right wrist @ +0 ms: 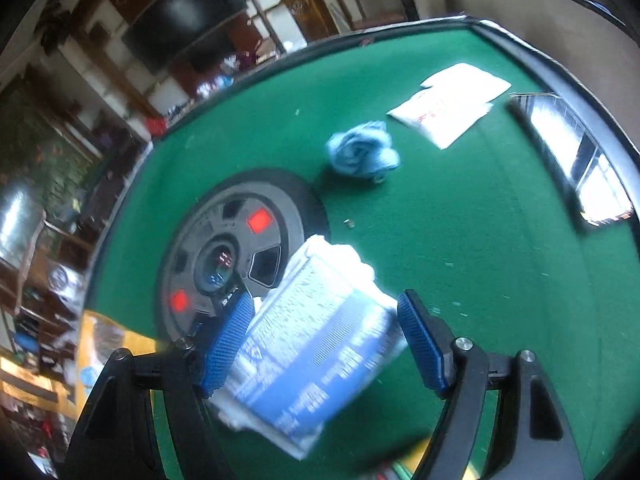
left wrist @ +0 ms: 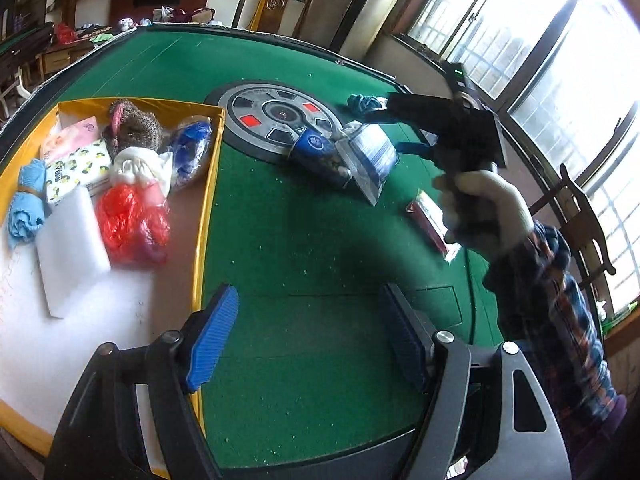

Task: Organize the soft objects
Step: 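Withdraw both open grippers from the box back over the table items, then grasp the blue Vinda tissue pack with the left gripper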

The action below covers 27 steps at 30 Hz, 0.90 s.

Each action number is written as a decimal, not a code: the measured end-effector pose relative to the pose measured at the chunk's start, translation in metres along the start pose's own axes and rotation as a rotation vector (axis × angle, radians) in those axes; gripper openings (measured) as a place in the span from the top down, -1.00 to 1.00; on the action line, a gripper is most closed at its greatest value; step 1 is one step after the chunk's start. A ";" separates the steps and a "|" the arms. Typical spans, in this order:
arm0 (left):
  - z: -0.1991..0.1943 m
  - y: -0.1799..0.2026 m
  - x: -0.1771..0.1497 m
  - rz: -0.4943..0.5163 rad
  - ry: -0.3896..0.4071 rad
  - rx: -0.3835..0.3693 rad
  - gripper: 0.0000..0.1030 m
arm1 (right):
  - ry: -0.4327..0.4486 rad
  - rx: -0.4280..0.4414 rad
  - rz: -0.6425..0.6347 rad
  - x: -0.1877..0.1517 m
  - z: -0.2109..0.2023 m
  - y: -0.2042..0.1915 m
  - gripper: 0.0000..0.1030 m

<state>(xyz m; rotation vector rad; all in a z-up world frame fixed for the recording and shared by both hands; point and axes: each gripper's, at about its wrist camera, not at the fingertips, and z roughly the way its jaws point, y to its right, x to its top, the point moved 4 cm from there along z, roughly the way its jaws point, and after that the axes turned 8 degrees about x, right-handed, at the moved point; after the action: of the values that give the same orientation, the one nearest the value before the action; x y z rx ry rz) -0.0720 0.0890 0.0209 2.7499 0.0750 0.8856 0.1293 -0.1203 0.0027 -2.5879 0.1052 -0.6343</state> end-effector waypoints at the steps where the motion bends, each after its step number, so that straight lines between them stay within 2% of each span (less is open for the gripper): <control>1: -0.001 0.001 -0.001 0.003 -0.001 0.003 -0.41 | -0.011 -0.038 -0.037 -0.002 0.005 -0.004 -0.37; 5: -0.001 -0.003 -0.001 -0.007 0.000 0.013 -0.41 | -0.055 -0.131 -0.254 -0.022 0.006 -0.025 -0.36; 9: 0.002 -0.011 0.000 -0.028 -0.007 0.001 -0.41 | -0.141 -0.181 -0.406 -0.067 -0.004 -0.031 -0.35; 11: 0.010 -0.010 0.002 -0.029 -0.014 -0.011 -0.41 | -0.152 -0.186 -0.451 -0.084 -0.011 -0.028 -0.36; 13: 0.015 -0.007 0.003 -0.022 -0.024 -0.017 -0.41 | -0.125 -0.112 -0.405 -0.090 -0.025 -0.024 -0.36; 15: 0.021 -0.001 0.008 -0.017 -0.039 -0.027 -0.41 | -0.012 0.055 -0.269 -0.085 -0.051 -0.011 -0.36; 17: 0.026 0.009 0.016 -0.003 -0.039 -0.027 -0.41 | 0.119 0.124 -0.178 -0.077 -0.072 0.003 -0.37; 18: 0.027 0.013 0.020 0.003 -0.037 -0.027 -0.40 | 0.177 0.131 -0.145 -0.075 -0.082 0.013 -0.37; 22: 0.048 0.031 0.047 -0.041 -0.050 -0.046 -0.40 | 0.271 0.103 -0.081 -0.066 -0.101 0.035 -0.37; 24: 0.064 0.037 0.062 -0.082 -0.055 -0.058 -0.40 | 0.276 0.090 -0.053 -0.066 -0.103 0.047 -0.38; 27: 0.092 0.047 0.086 -0.136 -0.064 -0.035 -0.40 | 0.268 0.103 0.011 -0.055 -0.098 0.062 -0.38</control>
<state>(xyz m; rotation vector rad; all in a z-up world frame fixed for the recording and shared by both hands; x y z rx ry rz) 0.0503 0.0340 0.0094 2.7007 0.2292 0.7557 0.0379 -0.2068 0.0277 -2.3903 0.1685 -0.9546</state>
